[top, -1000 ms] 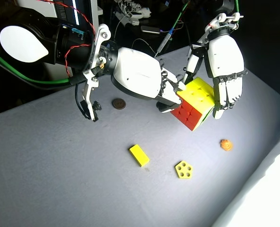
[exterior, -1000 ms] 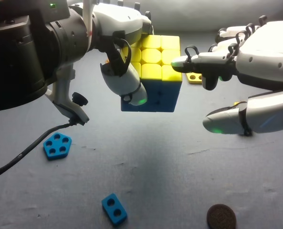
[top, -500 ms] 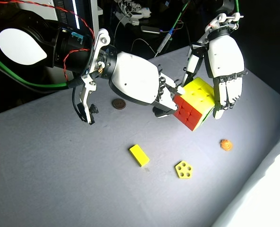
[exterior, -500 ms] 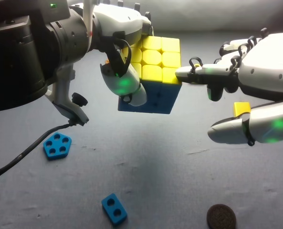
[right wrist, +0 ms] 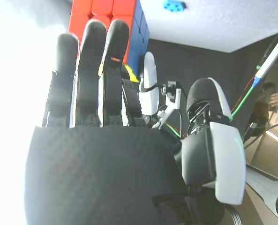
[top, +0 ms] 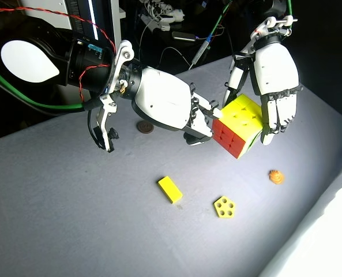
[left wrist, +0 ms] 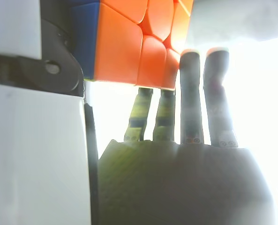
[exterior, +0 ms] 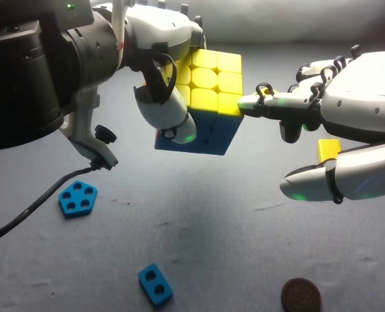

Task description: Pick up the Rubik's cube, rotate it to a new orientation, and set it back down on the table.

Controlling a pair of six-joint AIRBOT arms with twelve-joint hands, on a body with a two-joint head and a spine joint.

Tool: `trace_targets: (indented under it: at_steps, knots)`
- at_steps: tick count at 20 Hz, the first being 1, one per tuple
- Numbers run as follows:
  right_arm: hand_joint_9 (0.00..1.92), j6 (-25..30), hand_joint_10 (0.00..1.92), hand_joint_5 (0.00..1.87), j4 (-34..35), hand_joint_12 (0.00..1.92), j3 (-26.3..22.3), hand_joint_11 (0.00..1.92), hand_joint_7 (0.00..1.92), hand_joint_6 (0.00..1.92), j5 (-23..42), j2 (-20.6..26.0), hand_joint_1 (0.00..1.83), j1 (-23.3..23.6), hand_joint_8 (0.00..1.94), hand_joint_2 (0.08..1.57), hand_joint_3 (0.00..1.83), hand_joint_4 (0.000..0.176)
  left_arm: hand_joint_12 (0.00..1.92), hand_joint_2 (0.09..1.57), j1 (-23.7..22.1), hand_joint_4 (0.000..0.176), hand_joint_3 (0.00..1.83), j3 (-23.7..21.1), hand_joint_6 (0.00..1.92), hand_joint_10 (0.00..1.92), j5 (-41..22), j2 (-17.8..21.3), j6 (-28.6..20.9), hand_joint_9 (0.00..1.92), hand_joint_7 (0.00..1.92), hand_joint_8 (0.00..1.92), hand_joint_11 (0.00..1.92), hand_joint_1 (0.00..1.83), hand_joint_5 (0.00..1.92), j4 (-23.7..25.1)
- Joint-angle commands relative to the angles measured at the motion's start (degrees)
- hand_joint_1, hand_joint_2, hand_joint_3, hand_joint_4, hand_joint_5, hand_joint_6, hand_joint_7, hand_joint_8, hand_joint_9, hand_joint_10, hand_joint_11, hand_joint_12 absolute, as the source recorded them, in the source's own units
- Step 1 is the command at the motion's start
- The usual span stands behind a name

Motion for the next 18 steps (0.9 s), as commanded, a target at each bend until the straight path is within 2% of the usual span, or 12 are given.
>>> trace_targets:
  at_steps: [1, 5, 6, 7, 8, 9, 10, 14, 15, 16, 17, 18]
  knots:
    - [0.37, 0.35, 1.45, 0.14, 0.35, 1.87, -0.25, 0.19, 0.46, 0.0, 5.42, 0.02, 0.17, 0.23, 0.85, 1.21, 0.0, 0.0, 1.92, 1.33, -1.25, 0.0, 0.0, 0.12, 1.58, 1.92, 1.97, 0.33, -0.62, 0.23, 0.18, 1.85, 0.31, 1.01, 0.59, 3.78]
    - [0.35, 0.37, 1.45, 0.12, 0.35, 1.86, -0.4, 0.13, 0.45, 0.0, 5.4, -0.14, 0.14, -0.14, 0.85, 1.22, 0.0, 0.0, 1.92, 1.36, -1.26, 0.0, 0.0, 0.12, 1.65, 1.92, 1.97, 0.32, -0.62, 0.22, 0.16, 1.9, 0.3, 0.98, 0.53, 3.77]
    - [0.35, 0.41, 1.45, 0.11, 0.35, 1.86, -0.4, 0.13, 0.46, 0.0, 5.41, -0.17, 0.14, -0.13, 0.85, 1.22, 0.0, 0.0, 1.92, 1.4, -1.26, 0.0, 0.0, 0.12, 1.62, 1.92, 1.97, 0.31, -0.62, 0.23, 0.42, 1.91, 0.31, 1.02, 0.49, 3.77]
    - [0.36, 0.54, 1.44, 0.12, 0.35, 1.87, -0.4, 0.14, 0.48, 0.0, 5.66, -0.17, 0.15, -0.12, 0.83, 1.22, 0.0, 0.0, 1.92, 1.41, -1.26, 0.0, 0.0, 0.11, 1.6, 1.92, 1.97, 0.31, -0.62, 0.24, 0.49, 1.91, 0.31, 1.04, 0.49, 3.77]
    - [0.36, 0.61, 1.45, 0.13, 0.35, 1.86, -0.4, 0.14, 0.48, 0.01, 5.79, -0.17, 0.15, -0.11, 0.83, 1.22, 0.0, 0.0, 1.92, 1.36, -1.26, 0.0, 0.0, 0.11, 1.61, 1.92, 1.97, 0.31, -0.62, 0.23, 0.25, 1.87, 0.3, 1.02, 0.54, 3.77]
    - [0.36, 0.76, 1.45, 0.13, 0.35, 1.86, -0.42, 0.14, 0.48, 0.01, 6.14, -0.17, 0.15, -0.11, 0.83, 1.22, 0.0, 0.0, 1.92, 1.36, -1.26, 0.0, 0.0, 0.12, 1.61, 1.92, 1.97, 0.31, -0.62, 0.23, 0.25, 1.87, 0.3, 1.02, 0.54, 3.78]
    - [0.35, 0.78, 1.47, 0.12, 0.35, 1.89, -0.42, 0.1, 0.46, 0.01, 6.48, -0.18, 0.14, -0.1, 0.85, 1.22, 0.0, 0.0, 1.92, 1.33, -1.29, 0.0, 0.0, 0.13, 1.58, 1.92, 1.82, 0.3, -0.62, 0.22, 0.17, 1.87, 0.3, 1.0, 0.59, 3.78]
    - [0.35, 0.86, 1.46, 0.13, 1.02, 1.9, -0.38, 0.12, 0.47, 0.01, 9.23, -0.13, 0.14, 0.62, 0.86, 1.22, 0.0, 0.0, 1.92, 1.35, -1.33, 0.0, 0.0, 0.13, 1.64, 1.92, 1.74, 0.28, -0.62, 0.22, 0.17, 1.88, 0.3, 0.98, 0.54, 3.82]
    - [0.36, 0.86, 1.46, 0.13, 1.21, 1.87, -0.39, 0.17, 0.47, 0.01, 9.2, -0.13, 0.14, 1.1, 0.85, 1.22, 0.0, 0.0, 1.92, 1.42, -1.33, 0.0, 0.01, 0.12, 1.65, 1.92, 1.74, 0.28, -0.62, 0.22, 0.47, 1.92, 0.3, 1.02, 0.46, 3.82]
    - [0.36, 0.86, 1.46, 0.13, 1.26, 1.88, -0.41, 0.18, 0.47, 0.0, 9.07, -0.14, 0.14, 1.33, 0.85, 1.23, 0.0, 0.0, 1.92, 1.4, -1.33, 0.0, 0.0, 0.12, 1.58, 1.92, 1.74, 0.28, -0.62, 0.24, 0.49, 1.9, 0.32, 1.05, 0.5, 3.82]
    - [0.36, 0.87, 1.46, 0.13, 1.29, 1.88, -0.44, 0.18, 0.47, 0.0, 8.73, -0.14, 0.14, 1.4, 0.85, 1.23, 0.0, 0.0, 1.92, 1.4, -1.33, 0.0, 0.0, 0.13, 1.58, 1.92, 1.74, 0.27, -0.62, 0.24, 0.49, 1.9, 0.32, 1.05, 0.5, 3.83]
    - [0.35, 0.87, 1.47, 0.11, 1.31, 1.91, -0.48, 0.14, 0.46, 0.0, 7.97, -0.16, 0.13, 1.44, 0.85, 1.23, 0.0, 0.0, 1.92, 1.35, -1.32, 0.0, 0.0, 0.13, 1.6, 1.92, 1.74, 0.25, -0.62, 0.23, 0.2, 1.86, 0.29, 1.01, 0.56, 3.87]
